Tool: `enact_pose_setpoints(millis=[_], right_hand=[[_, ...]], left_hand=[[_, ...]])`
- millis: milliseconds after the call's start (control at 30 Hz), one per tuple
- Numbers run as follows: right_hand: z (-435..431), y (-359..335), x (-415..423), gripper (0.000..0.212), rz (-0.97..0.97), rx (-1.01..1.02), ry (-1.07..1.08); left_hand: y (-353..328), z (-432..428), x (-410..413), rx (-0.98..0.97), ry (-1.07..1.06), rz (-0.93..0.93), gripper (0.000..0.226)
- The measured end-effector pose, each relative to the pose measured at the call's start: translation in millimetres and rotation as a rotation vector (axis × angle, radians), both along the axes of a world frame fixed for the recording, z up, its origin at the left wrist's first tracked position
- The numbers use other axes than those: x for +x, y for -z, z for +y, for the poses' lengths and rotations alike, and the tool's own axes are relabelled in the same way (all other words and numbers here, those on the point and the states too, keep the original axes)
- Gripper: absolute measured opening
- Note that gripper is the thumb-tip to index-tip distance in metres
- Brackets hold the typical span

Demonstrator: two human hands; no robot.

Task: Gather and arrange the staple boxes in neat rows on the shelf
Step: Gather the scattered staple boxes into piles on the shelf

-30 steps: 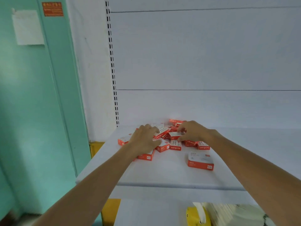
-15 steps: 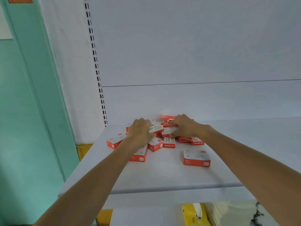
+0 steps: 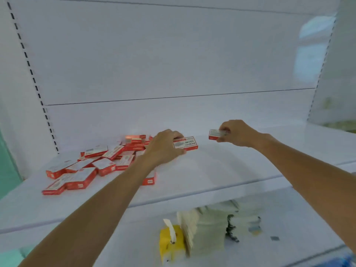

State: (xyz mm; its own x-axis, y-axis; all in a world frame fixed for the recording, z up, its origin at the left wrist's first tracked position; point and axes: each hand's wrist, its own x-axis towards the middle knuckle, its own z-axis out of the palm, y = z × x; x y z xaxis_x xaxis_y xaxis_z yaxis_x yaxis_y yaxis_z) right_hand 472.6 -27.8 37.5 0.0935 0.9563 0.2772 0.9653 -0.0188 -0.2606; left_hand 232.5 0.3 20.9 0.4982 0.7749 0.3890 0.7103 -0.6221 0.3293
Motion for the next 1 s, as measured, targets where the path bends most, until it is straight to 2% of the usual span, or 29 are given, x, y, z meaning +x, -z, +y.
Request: enact_pose_setpoints(millis=[300,433,600,1000], right_hand=[[-127,16,209,0.039,0.01,-0.079,0.288],[-158,24,268,0.048,0.129,-0.055,0.346],[-152,29,328,0.038,0.159,-0.021,0.394],[-98,34,446,0.038,0.152,-0.033,0.459]], left_hand=[[22,-52,221,-0.084,0.269,-0.071,0.042],[23,-59,292,-0.09,0.338,-0.013,0.043],[24,-47,354,-0.07,0.381,0.019,0.043],[23,18,481,-0.11,0.383,0.08,0.04]])
